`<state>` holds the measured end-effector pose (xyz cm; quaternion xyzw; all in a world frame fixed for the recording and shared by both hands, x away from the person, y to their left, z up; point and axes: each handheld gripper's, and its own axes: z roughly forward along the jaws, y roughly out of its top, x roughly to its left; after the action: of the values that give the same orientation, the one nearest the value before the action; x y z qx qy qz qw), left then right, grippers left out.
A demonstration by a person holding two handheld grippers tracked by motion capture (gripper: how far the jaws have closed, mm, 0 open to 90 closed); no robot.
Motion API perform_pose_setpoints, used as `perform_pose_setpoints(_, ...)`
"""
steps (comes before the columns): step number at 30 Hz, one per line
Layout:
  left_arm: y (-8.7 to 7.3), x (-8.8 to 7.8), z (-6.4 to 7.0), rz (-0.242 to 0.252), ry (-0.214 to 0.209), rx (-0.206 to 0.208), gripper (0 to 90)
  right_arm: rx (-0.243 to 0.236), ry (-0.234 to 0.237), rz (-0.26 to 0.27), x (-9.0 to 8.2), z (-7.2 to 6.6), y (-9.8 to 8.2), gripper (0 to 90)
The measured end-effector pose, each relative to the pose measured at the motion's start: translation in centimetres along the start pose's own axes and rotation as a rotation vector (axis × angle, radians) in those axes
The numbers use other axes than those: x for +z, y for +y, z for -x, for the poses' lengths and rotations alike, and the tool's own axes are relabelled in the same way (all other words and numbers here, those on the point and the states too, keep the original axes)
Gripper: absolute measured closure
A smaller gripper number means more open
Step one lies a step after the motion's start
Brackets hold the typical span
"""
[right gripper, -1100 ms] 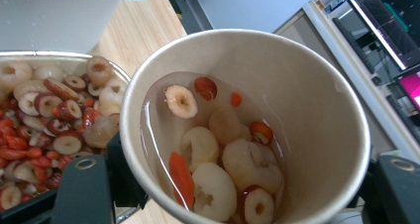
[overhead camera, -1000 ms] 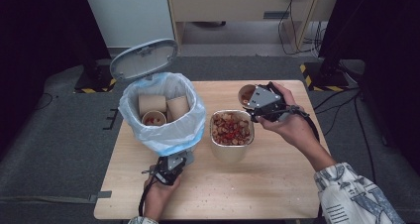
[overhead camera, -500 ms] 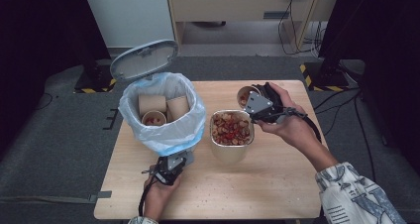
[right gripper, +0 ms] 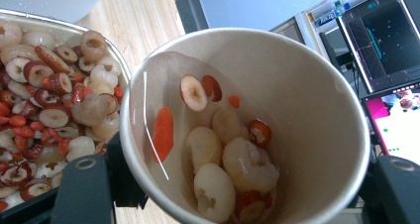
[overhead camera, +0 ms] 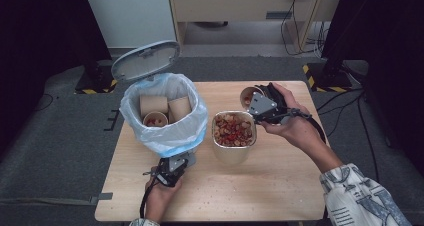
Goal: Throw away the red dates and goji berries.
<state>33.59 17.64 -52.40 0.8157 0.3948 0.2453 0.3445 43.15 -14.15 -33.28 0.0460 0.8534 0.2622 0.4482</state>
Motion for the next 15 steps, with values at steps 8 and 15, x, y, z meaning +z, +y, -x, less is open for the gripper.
perform_pose_setpoints(8,0.0,0.0,0.0,0.003,-0.001,-0.003,90.0,-0.044,-0.03,-0.004,-0.6,0.8,0.7,29.4)
perform_pose_setpoints(15,0.0,0.0,-0.1,0.002,-0.001,0.009,89.9,-0.079,-0.042,-0.005,-1.1,0.9,1.3,29.4)
